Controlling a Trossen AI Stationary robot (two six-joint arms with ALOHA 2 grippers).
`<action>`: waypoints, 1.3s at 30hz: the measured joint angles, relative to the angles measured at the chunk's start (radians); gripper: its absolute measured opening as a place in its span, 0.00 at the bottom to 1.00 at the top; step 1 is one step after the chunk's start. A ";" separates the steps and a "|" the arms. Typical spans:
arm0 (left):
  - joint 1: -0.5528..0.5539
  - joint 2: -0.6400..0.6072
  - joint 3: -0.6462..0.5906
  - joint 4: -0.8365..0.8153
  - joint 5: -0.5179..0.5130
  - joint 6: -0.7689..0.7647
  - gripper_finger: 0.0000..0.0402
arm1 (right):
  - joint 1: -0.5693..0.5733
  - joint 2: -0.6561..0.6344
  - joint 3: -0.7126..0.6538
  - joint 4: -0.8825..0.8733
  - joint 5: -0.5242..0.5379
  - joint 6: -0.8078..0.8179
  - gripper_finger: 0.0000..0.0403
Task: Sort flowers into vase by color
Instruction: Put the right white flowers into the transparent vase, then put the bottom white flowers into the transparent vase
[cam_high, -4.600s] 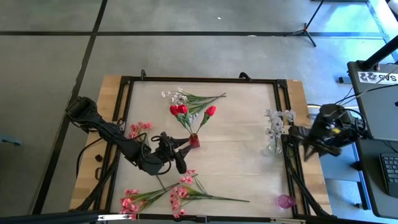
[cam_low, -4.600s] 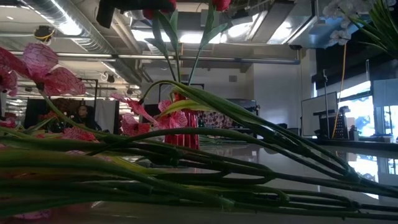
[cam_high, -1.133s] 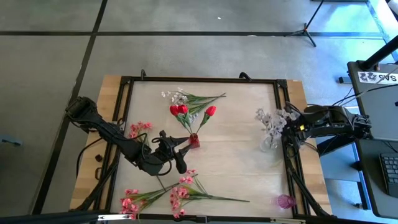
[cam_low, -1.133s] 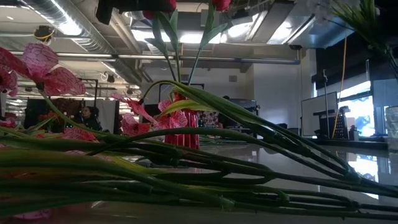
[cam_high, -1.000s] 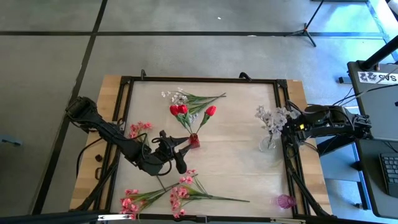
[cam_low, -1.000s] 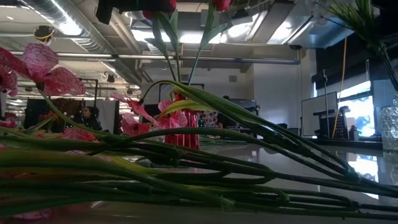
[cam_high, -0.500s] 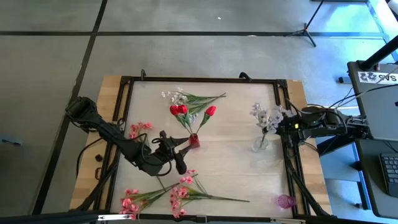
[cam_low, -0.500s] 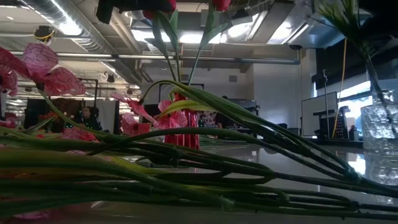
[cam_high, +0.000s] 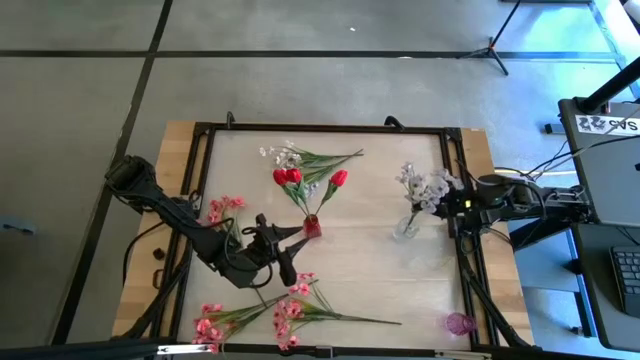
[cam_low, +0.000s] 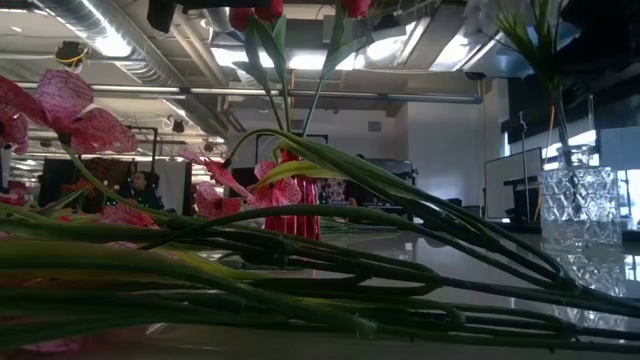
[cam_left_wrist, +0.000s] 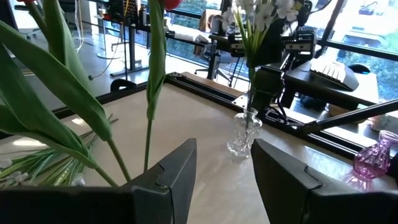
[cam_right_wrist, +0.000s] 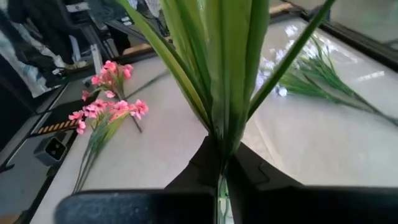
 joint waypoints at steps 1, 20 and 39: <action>0.000 0.000 0.000 0.000 0.000 0.002 0.38 | 0.000 0.000 0.000 0.010 -0.006 -0.019 0.02; 0.038 -0.005 0.000 -0.441 0.100 -0.322 0.38 | 0.000 0.055 0.043 -0.040 -0.062 -0.090 0.47; 0.020 -0.008 0.000 -0.527 0.133 -0.404 0.38 | 0.000 0.066 0.359 -0.113 0.230 -0.067 0.58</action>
